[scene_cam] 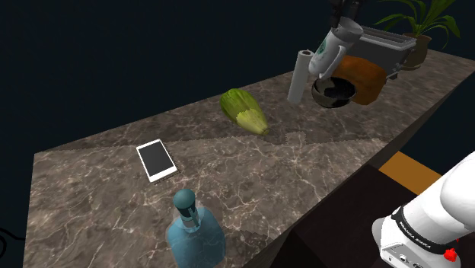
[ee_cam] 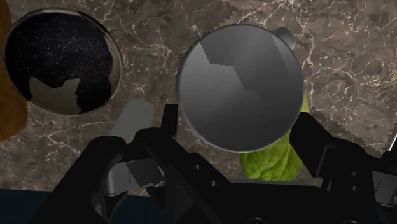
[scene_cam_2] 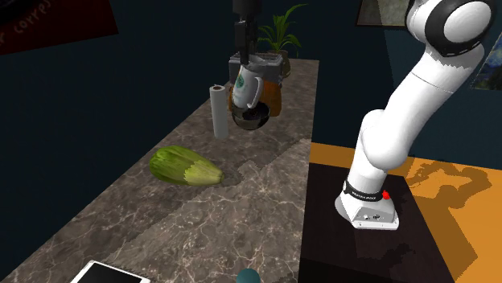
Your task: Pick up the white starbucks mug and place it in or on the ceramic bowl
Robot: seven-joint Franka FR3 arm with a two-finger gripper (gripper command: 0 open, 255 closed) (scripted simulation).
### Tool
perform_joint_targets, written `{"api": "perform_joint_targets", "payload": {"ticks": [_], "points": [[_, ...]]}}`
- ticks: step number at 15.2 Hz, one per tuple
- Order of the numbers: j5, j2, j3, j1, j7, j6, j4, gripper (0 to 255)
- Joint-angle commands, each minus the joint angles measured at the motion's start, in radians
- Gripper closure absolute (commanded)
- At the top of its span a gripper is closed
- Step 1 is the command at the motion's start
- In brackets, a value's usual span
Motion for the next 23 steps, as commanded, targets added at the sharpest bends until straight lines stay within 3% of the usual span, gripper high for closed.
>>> {"api": "perform_joint_targets", "payload": {"ticks": [1, 10, 17, 23], "points": [[-0.013, 0.022, -0.032, -0.016, -0.05, -0.007, 0.029, 255], [-0.042, 0.218, -0.159, -0.091, -0.253, -0.07, 0.284, 255], [-0.015, 0.47, -0.247, -0.177, -0.415, -0.18, 0.64, 255], [-0.028, 0.393, -0.24, -0.169, -0.41, -0.061, 0.446, 255]]}}
